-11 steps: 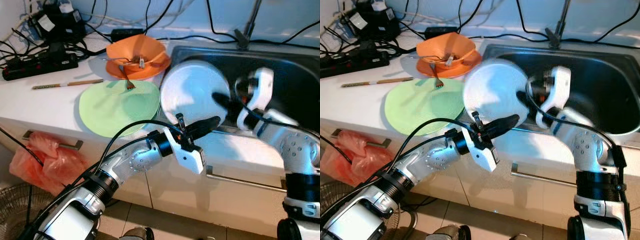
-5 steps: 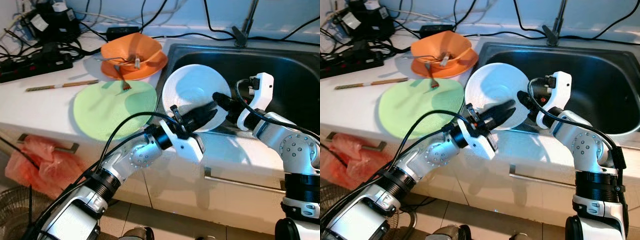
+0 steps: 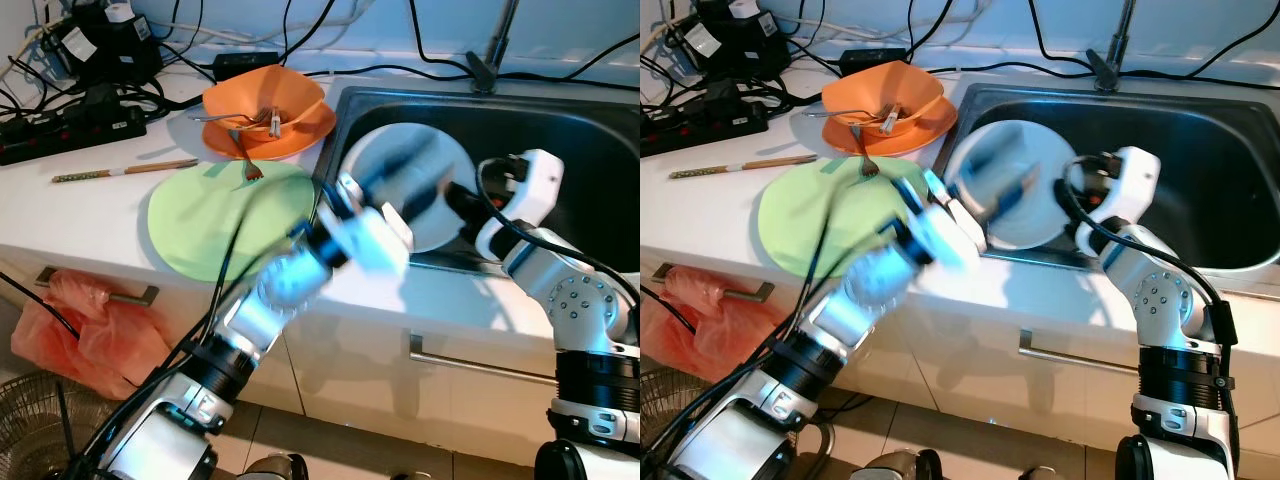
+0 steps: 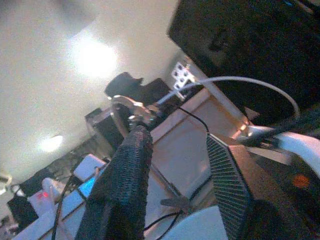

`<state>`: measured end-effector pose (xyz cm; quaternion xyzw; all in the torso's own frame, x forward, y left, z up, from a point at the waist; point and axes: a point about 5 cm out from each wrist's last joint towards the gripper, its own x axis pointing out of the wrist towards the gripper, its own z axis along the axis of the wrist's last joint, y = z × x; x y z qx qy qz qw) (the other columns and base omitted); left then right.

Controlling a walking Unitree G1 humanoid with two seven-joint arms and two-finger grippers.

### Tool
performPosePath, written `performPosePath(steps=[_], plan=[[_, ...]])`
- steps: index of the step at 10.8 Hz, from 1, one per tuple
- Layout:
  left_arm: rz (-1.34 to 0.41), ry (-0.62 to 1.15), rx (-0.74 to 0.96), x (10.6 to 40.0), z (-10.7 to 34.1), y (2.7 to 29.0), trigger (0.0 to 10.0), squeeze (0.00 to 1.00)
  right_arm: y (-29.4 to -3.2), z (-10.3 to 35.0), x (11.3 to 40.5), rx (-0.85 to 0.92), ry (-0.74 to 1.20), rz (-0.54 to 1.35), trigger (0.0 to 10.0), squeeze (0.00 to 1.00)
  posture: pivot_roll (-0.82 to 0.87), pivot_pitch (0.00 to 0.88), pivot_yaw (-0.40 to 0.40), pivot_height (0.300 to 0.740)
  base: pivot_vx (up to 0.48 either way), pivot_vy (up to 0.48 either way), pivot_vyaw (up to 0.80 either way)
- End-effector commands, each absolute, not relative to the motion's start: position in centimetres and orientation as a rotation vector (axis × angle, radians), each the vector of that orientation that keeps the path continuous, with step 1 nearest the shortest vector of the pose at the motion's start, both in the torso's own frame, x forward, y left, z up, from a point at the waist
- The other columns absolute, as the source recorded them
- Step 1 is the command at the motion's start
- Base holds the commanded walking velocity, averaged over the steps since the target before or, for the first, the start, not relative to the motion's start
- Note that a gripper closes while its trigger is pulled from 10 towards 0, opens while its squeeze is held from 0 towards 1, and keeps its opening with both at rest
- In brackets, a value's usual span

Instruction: Kitchen organization

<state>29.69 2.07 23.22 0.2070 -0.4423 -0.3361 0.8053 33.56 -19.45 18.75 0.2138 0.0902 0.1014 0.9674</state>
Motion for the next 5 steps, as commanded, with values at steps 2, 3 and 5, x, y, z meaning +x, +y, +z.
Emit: performPosePath(steps=[2,3,5], plan=[[-0.694,-0.946,0.413,30.0,24.2,2.8,10.0,1.0,-19.9,19.4,33.8,0.419,0.12,0.166,0.0,0.0,-0.01,0.073,0.072,0.74,0.0,0.0,0.0],[-0.683,-0.92,0.395,30.0,24.2,3.4,10.0,1.0,-20.2,19.5,33.9,0.429,0.079,0.121,0.0,0.0,-0.01,0.072,0.075,0.74,0.0,0.0,0.0],[-0.643,-0.833,0.367,30.3,23.6,4.3,10.0,1.0,-20.7,19.3,34.1,0.419,0.028,0.035,0.0,0.0,-0.01,0.073,0.073,0.74,0.0,0.0,0.0]])
